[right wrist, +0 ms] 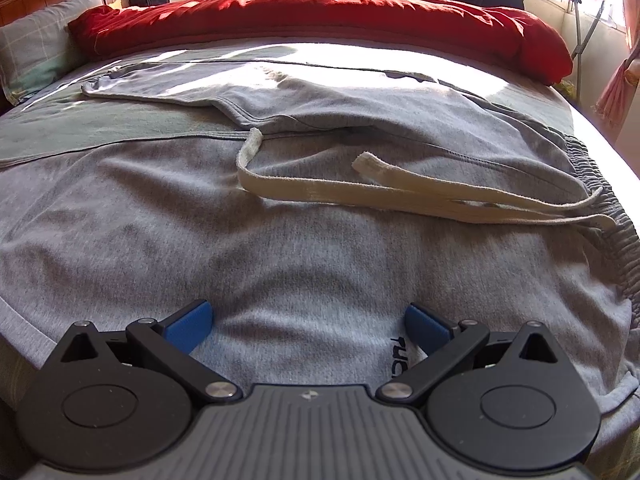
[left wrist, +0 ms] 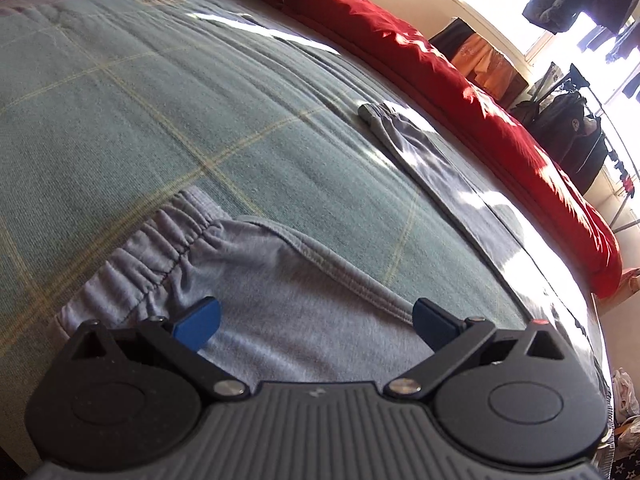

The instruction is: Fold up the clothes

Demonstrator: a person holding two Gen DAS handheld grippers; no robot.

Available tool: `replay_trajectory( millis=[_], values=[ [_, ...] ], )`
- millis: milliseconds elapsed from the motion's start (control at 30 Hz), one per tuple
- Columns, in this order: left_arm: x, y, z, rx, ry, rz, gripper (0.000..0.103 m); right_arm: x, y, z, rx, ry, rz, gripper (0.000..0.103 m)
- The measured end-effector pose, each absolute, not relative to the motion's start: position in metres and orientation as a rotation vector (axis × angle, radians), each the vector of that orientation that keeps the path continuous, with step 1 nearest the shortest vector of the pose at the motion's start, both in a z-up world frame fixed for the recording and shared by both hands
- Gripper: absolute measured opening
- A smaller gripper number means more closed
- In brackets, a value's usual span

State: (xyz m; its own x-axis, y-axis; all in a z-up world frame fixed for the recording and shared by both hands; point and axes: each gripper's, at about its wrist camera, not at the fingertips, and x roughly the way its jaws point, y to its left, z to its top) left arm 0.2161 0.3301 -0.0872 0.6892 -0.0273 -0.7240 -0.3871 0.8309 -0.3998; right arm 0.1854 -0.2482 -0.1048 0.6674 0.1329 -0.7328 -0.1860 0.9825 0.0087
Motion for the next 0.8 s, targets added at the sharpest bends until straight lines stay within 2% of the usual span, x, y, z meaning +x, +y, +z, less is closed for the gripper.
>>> replay_trajectory(
  millis=[167, 433, 600, 800],
  values=[
    [0.213, 0.295, -0.069, -0.389, 0.787, 0.259, 0.101, 0.181, -0.265, -0.094, -0.038, 0.778, 0.169, 0.103],
    [0.216, 0.169, -0.026, -0.123, 0.708, -0.008, 0.102, 0.174, -0.291, -0.077, 0.012, 0.709, 0.152, 0.103],
    [0.220, 0.073, -0.026, -0.019, 0.723, -0.233, 0.102, 0.171, -0.314, -0.069, 0.056, 0.676, 0.132, 0.103],
    [0.219, -0.028, -0.041, 0.049, 0.769, -0.414, 0.102, 0.172, -0.367, -0.096, 0.198, 0.740, 0.050, 0.103]
  ],
)
